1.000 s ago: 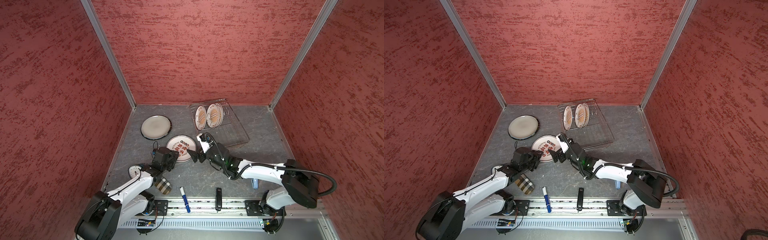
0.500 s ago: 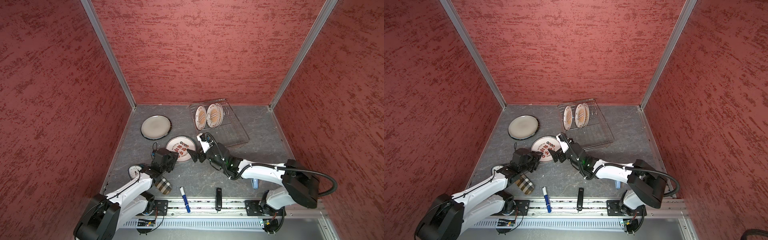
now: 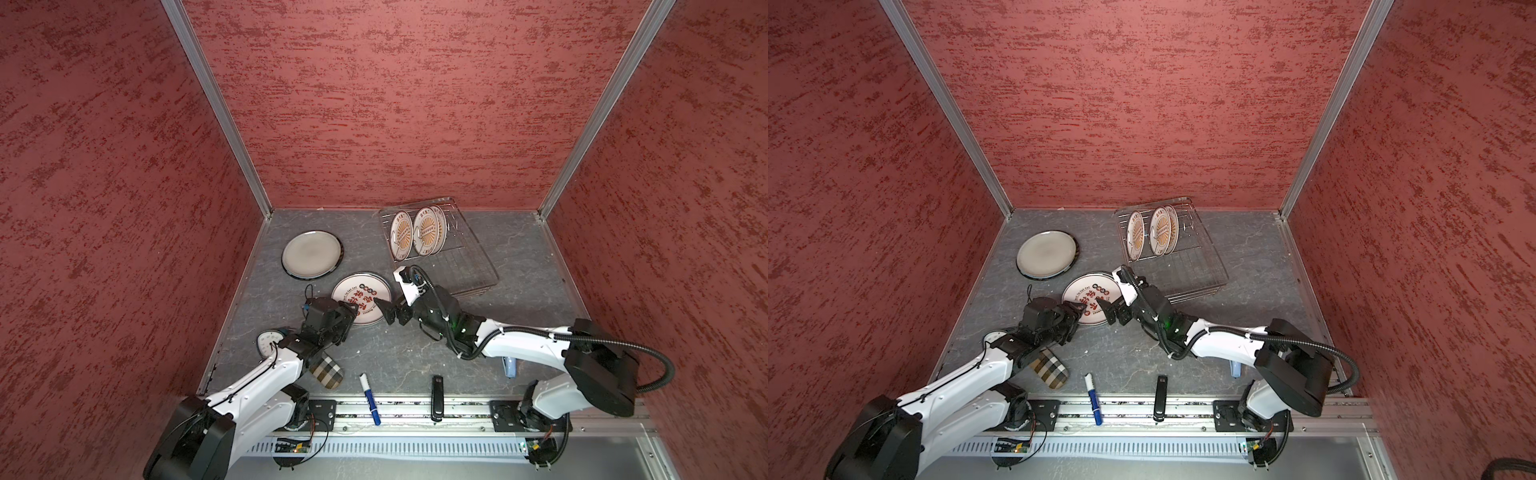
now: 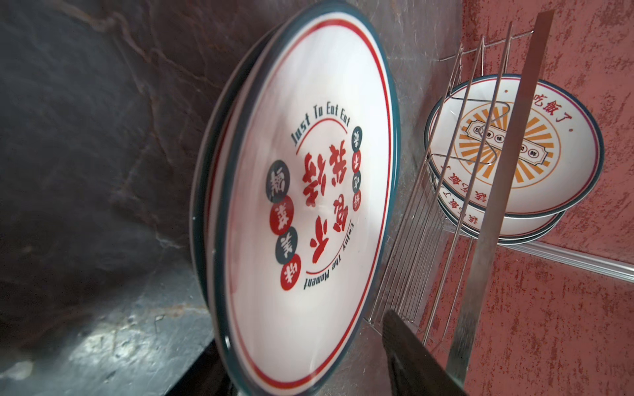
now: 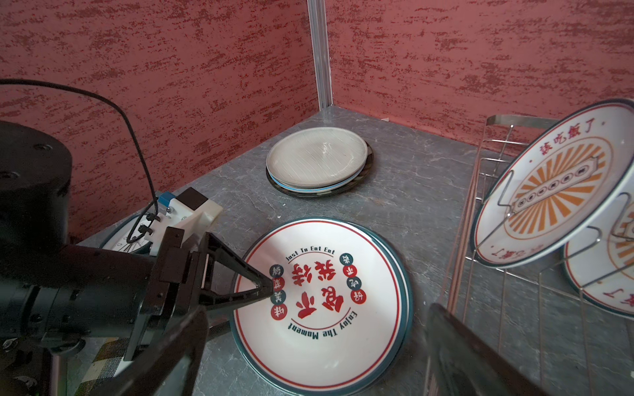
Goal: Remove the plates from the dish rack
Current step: 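Lower the lettered plate flat onto the stack with the left gripper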
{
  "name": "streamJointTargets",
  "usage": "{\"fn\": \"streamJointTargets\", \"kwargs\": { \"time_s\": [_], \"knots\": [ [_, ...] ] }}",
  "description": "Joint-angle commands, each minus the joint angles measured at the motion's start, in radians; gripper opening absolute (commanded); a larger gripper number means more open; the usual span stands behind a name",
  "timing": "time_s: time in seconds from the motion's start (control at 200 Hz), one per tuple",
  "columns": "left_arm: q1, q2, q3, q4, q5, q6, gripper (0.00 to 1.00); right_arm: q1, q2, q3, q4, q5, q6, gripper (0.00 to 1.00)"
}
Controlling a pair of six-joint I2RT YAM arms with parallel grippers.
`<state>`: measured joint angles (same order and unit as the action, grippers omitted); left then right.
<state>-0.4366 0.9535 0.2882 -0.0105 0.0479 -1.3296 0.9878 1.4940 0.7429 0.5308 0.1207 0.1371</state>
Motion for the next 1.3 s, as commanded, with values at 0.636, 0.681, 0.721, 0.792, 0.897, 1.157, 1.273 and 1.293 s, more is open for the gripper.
{"fn": "streamJointTargets", "kwargs": {
  "time_s": [0.636, 0.681, 0.721, 0.792, 0.897, 1.157, 1.273, 1.293],
  "knots": [
    [0.009, -0.075, -0.017, -0.037, 0.008, 0.03, 0.79, 0.01, -0.035, -0.017, 0.031, 0.03, -0.021, 0.99],
    [0.009, -0.077, -0.019, -0.044, 0.007, 0.026, 0.79, 0.01, -0.033, -0.015, 0.031, 0.03, -0.021, 0.99],
    [0.007, -0.078, -0.022, -0.042, 0.002, 0.022, 0.79, 0.01, -0.031, -0.014, 0.031, 0.03, -0.021, 0.99],
    [0.007, -0.074, -0.026, -0.035, 0.006, 0.018, 0.79, 0.011, -0.027, -0.007, 0.027, 0.025, -0.019, 0.99],
    [0.007, -0.064, -0.034, -0.031, 0.012, 0.02, 0.79, 0.011, -0.022, -0.004, 0.024, 0.022, -0.02, 0.99],
    [0.022, 0.005, -0.028, 0.022, 0.029, 0.026, 0.82, 0.011, -0.003, 0.006, 0.028, 0.014, -0.015, 0.99],
    [0.025, 0.075, -0.021, 0.078, 0.046, 0.022, 0.82, 0.011, -0.003, 0.004, 0.025, 0.019, -0.015, 0.99],
    [0.025, 0.087, -0.017, 0.086, 0.047, 0.021, 0.82, 0.011, -0.004, 0.005, 0.026, 0.019, -0.015, 0.99]
  ]
}}
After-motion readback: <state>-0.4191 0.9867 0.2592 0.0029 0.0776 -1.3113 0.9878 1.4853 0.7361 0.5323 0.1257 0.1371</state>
